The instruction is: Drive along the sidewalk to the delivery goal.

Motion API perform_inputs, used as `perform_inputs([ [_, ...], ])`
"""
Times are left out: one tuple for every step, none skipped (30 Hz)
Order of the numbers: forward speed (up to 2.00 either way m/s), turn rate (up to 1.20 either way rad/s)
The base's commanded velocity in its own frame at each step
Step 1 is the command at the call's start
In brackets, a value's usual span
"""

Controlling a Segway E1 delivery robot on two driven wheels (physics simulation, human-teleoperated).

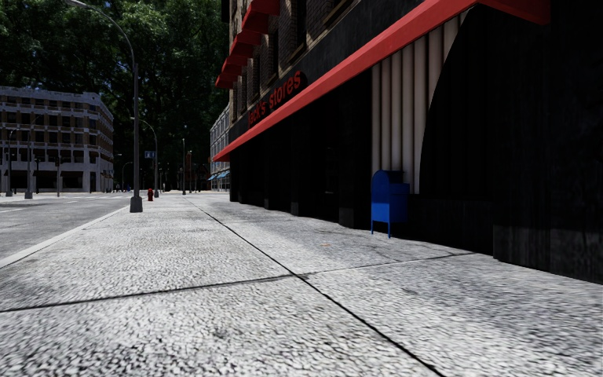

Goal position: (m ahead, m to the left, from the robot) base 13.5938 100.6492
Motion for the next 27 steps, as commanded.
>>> perform_inputs([
  [0.00, 0.00],
  [0.00, 0.00],
  [0.00, 0.00],
  [0.00, 0.00],
  [0.00, 0.00],
  [0.00, 0.00],
  [0.00, 0.00],
  [0.00, 0.00],
  [0.00, 0.00],
  [0.00, 0.00],
  [0.00, 0.00],
  [0.00, 0.00],
  [0.00, 0.00],
  [0.00, 0.00],
  [0.00, 0.00],
  [0.00, 0.00],
  [0.00, 0.00],
  [0.00, 0.00],
  [0.00, 0.00],
  [0.00, 0.00],
  [0.00, 0.00],
  [0.00, 0.00],
  [0.00, 0.00],
  [0.00, 0.00],
  [0.00, 0.00],
  [0.00, 0.00],
  [0.00, 0.00],
])
